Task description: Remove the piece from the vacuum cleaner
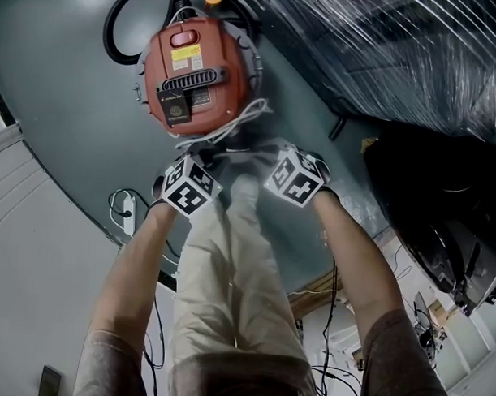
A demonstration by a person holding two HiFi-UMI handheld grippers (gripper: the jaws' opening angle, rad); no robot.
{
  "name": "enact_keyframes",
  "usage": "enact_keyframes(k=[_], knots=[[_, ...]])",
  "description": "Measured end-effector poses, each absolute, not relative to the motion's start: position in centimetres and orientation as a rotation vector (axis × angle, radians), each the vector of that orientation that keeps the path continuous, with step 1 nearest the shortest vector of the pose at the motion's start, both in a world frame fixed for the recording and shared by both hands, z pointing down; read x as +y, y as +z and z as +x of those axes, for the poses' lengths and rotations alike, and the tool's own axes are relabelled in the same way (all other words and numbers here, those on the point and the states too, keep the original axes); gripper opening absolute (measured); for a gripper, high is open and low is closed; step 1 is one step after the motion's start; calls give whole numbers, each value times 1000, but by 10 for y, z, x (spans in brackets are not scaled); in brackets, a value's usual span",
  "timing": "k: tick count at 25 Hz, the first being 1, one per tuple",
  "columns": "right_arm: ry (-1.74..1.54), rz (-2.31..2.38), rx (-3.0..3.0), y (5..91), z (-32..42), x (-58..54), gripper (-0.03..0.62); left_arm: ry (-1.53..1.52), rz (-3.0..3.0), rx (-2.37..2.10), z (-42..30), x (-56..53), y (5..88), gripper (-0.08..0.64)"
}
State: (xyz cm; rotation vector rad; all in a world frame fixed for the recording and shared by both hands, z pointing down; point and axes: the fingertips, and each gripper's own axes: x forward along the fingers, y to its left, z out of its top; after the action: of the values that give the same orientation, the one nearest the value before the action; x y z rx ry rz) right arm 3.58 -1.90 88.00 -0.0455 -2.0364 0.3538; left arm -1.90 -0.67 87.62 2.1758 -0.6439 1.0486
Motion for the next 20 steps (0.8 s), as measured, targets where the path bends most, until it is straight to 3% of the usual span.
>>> enact_keyframes(k=[20], knots=[[485,129,-2055,878,42,-7,43,1045,2123,-695,-15,14,871,46]])
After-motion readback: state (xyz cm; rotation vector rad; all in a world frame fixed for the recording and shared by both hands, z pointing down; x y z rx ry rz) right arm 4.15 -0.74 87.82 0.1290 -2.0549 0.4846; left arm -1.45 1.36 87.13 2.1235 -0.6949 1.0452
